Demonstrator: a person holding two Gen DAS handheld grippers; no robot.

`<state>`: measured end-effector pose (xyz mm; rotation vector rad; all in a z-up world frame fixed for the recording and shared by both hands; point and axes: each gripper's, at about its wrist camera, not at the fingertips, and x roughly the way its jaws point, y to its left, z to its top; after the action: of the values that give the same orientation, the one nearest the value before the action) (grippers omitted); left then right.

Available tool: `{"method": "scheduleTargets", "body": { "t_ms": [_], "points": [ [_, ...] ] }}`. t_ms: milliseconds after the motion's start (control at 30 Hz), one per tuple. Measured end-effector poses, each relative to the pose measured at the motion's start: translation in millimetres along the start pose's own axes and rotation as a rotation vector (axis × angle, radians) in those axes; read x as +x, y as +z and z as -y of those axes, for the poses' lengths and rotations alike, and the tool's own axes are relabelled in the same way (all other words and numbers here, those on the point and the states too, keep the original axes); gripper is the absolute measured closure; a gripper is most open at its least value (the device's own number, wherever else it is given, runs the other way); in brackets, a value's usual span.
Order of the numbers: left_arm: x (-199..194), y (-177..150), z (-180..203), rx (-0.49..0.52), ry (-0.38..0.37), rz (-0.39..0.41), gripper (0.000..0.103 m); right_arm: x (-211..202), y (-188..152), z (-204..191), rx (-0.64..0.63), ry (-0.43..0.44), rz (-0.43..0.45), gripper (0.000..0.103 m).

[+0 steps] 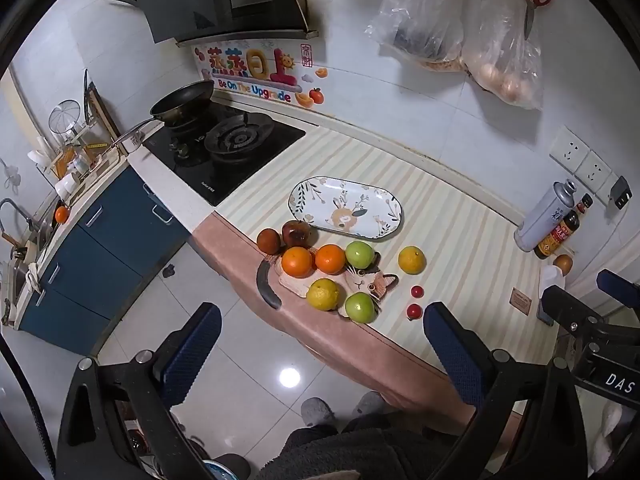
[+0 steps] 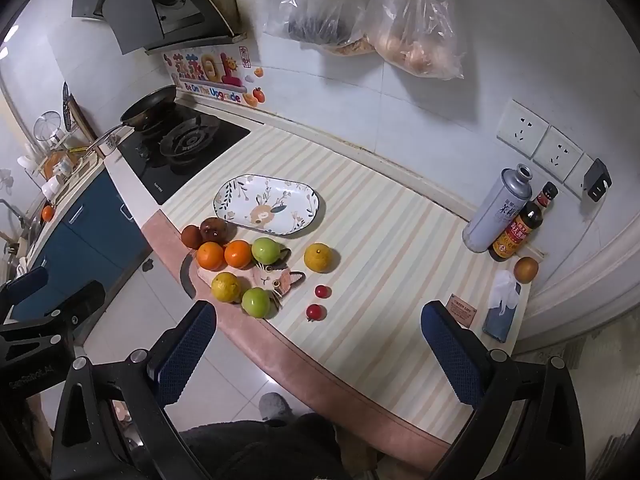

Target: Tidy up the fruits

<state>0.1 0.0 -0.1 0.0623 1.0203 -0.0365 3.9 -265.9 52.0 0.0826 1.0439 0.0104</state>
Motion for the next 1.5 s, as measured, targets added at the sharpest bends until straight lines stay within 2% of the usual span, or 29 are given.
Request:
{"method": "scheduleTargets", "body": {
  "t_ms": [900, 1500],
  "points": [
    [-5.8, 7.3, 8.8, 0.004, 0.001, 0.021, 0.0, 0.4, -2.3, -2.1, 0.001, -0.001, 0.006, 0.0],
    [-3.8, 0.6, 9.2, 0.006, -0.005, 0.013, 0.0, -0.1, -6.9, -0.8, 0.011, 0.011, -0.001, 0.0]
  ]
}}
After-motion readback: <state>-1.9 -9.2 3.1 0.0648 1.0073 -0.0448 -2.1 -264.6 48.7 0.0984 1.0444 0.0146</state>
